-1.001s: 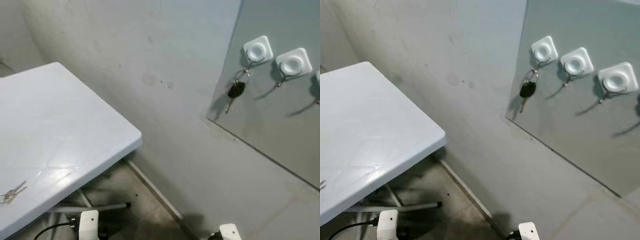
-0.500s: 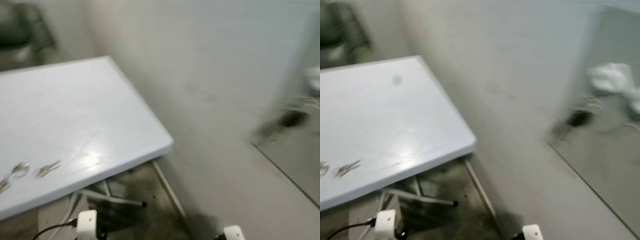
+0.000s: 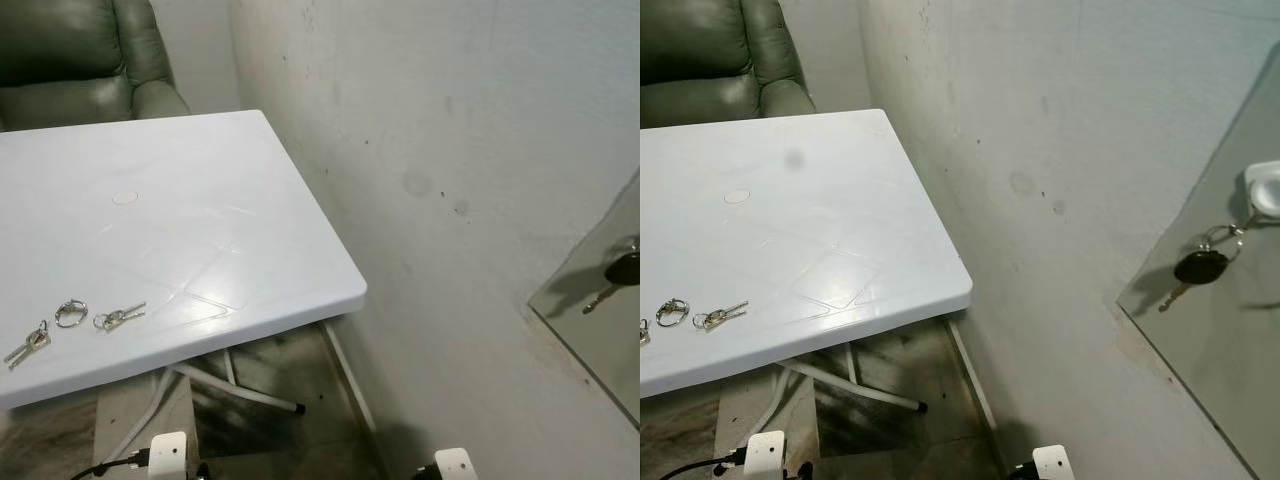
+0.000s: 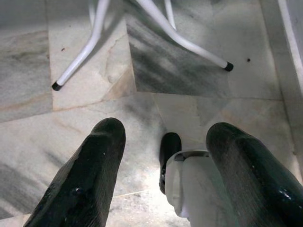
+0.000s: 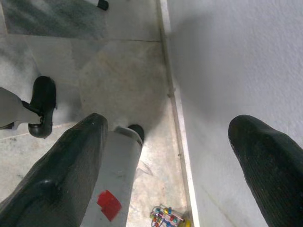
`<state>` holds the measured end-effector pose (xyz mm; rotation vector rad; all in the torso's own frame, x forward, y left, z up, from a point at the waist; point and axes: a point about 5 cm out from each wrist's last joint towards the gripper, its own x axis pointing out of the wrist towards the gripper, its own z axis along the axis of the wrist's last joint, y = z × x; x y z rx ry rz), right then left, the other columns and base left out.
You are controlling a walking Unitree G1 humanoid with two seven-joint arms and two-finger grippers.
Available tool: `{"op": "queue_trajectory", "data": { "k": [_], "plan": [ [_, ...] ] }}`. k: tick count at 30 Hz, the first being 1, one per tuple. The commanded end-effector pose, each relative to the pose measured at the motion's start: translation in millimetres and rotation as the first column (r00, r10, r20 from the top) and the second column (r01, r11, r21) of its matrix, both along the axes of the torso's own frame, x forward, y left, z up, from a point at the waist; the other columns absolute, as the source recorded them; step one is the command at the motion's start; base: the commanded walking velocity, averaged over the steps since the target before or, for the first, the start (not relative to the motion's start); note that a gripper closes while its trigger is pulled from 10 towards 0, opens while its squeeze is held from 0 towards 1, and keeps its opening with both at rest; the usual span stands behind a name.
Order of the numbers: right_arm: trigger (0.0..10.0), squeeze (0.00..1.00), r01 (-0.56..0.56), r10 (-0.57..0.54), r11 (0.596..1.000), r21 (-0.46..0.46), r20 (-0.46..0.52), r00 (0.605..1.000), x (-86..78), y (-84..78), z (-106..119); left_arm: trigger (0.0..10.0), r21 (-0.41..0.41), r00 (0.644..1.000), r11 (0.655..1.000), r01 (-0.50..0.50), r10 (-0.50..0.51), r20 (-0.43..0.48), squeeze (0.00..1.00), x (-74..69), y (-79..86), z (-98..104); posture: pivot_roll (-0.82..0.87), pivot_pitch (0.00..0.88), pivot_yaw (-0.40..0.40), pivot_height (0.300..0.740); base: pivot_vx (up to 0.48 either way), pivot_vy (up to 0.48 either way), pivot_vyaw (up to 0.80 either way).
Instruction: Hang keys on a hook
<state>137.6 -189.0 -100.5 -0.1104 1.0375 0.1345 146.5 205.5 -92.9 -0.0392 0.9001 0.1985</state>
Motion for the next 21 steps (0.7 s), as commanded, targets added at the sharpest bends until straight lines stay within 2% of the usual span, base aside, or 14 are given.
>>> {"op": "queue_trajectory", "data": {
  "k": [1,21],
  "plan": [
    [10.0,0.0,0.012,-0.012,1.0,0.001,0.013,1.0,2.9,-1.3,1.3,10.0,0.001,1.0,1.0,-0.006,0.006,0.0,0.0,-0.7,2.2,0.1,0.0,0.0,-0.041,0.728,0.0,0.0,0.0],
    [10.0,0.0,0.018,-0.018,1.0,-0.001,0.006,1.0,1.3,-2.6,0.8,10.0,0.003,1.0,1.0,-0.004,0.004,0.004,0.0,1.9,2.2,1.0,0.0,0.0,-0.044,0.728,0.0,0.0,0.0]
  ]
}}
